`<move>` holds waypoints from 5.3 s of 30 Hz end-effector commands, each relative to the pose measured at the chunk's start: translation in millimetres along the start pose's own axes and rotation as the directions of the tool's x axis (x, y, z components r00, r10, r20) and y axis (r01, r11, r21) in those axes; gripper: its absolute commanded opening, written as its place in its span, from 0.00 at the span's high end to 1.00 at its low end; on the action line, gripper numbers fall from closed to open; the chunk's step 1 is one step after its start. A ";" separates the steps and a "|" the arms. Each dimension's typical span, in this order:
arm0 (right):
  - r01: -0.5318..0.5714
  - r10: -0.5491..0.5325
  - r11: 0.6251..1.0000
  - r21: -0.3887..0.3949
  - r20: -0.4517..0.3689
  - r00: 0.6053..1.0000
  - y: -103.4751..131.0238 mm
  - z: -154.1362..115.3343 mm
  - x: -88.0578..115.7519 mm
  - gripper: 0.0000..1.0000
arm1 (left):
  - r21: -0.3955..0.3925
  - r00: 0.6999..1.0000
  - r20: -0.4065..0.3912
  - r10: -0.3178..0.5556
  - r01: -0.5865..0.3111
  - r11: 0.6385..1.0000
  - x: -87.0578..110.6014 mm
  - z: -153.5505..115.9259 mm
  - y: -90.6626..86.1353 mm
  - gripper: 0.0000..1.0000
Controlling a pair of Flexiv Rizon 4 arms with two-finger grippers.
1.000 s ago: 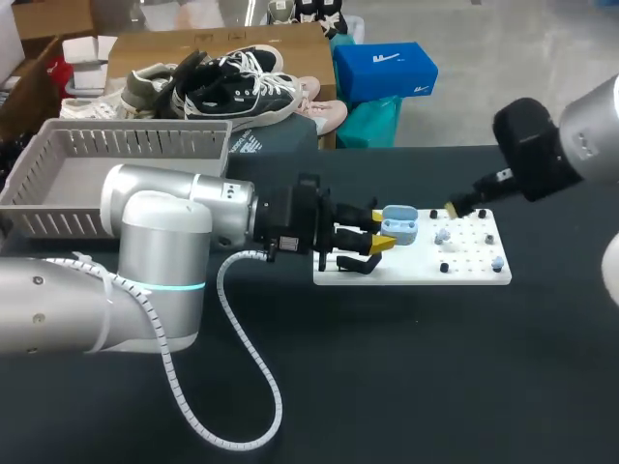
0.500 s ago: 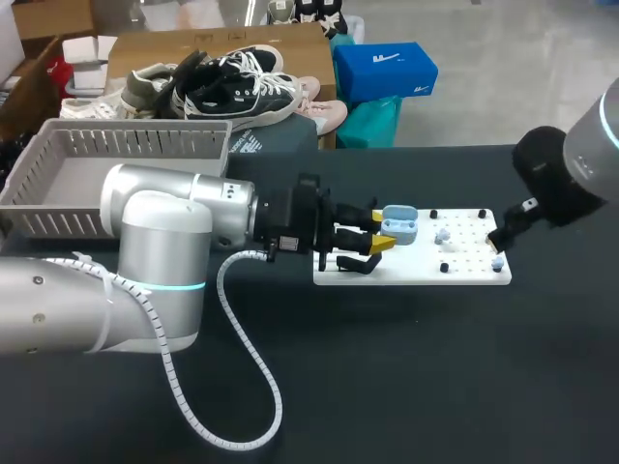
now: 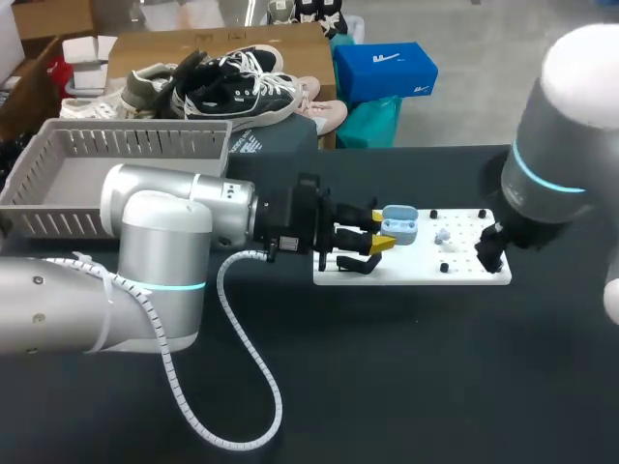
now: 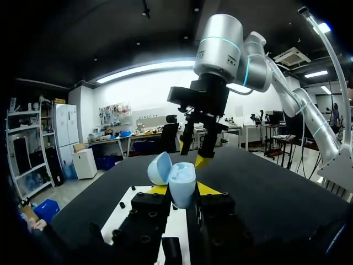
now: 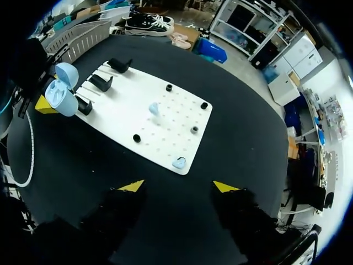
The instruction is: Pick up each earbud case from the left stands, insert the matching earbuds, close the lid, and place the case in the box.
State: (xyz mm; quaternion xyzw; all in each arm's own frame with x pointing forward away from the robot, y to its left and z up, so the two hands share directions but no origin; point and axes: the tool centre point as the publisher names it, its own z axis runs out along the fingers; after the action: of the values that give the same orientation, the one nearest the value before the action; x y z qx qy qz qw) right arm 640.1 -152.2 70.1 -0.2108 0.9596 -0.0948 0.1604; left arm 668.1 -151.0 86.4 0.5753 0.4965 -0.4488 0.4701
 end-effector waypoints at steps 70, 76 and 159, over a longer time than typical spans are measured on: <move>-0.055 0.085 0.980 0.193 -0.150 0.985 -0.7 64.5 -14.9 0.91 | -0.001 1.000 0.002 0.002 -0.002 1.000 0.9 0.2 0.2 1.00; -0.060 0.092 0.979 0.197 -0.155 0.984 -2.9 64.5 -13.5 1.00 | -0.001 1.000 0.002 0.002 -0.002 1.000 0.9 0.2 0.2 1.00; -0.396 0.432 0.889 0.231 -0.133 0.892 96.9 -103.0 -77.9 1.00 | -0.001 1.000 0.002 0.002 -0.002 1.000 0.9 0.2 0.2 1.00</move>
State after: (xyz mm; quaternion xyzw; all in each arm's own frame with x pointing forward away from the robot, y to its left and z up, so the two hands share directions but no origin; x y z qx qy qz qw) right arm 624.8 -28.4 160.2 0.0101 0.9751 -0.1469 0.1660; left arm 668.1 -151.1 86.3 0.5753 0.4966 -0.4487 0.4702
